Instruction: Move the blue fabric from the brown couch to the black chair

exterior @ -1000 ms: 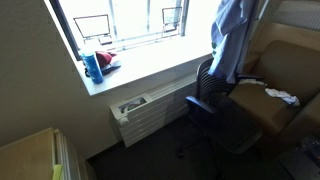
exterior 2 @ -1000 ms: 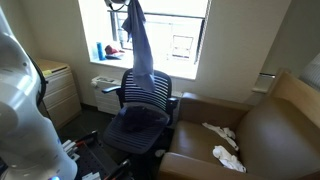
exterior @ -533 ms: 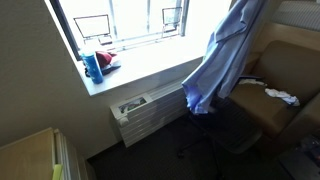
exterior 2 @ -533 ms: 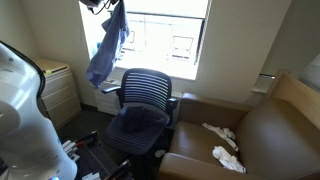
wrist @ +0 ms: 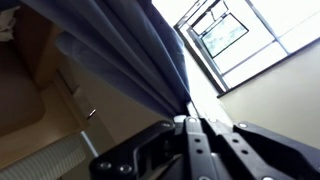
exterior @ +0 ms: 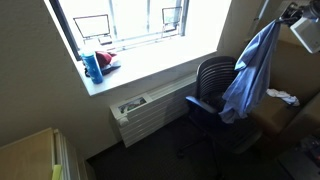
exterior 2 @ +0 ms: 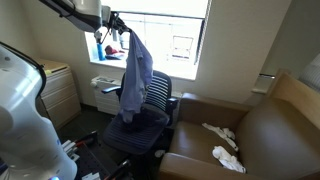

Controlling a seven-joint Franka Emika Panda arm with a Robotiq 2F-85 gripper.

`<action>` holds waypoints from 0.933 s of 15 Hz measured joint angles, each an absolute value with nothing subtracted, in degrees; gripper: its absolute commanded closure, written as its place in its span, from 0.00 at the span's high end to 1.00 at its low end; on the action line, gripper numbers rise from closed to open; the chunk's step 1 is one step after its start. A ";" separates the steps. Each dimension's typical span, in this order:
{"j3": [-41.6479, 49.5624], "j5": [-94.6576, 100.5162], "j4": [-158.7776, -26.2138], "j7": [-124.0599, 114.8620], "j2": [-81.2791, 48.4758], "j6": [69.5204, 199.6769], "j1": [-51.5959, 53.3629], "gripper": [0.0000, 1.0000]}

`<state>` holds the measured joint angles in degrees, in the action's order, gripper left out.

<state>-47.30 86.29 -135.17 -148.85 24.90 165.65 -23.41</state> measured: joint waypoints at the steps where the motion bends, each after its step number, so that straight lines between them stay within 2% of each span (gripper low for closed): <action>1: -47.97 87.72 -136.88 -148.88 23.95 165.32 -23.77 0.00; 4: -46.70 86.54 -138.32 -149.10 20.48 173.10 -23.84 0.00; 5: -45.86 84.61 -138.30 -149.07 20.22 175.60 -23.98 0.26; 6: -45.38 82.20 -138.37 -149.05 20.18 177.72 -24.40 0.03; 9: -45.30 81.89 -138.33 -148.87 20.17 177.86 -24.38 0.23; 10: -45.35 81.89 -138.32 -148.88 20.17 177.85 -24.30 0.26; 14: -45.36 81.90 -138.31 -148.88 20.17 177.84 -24.28 0.26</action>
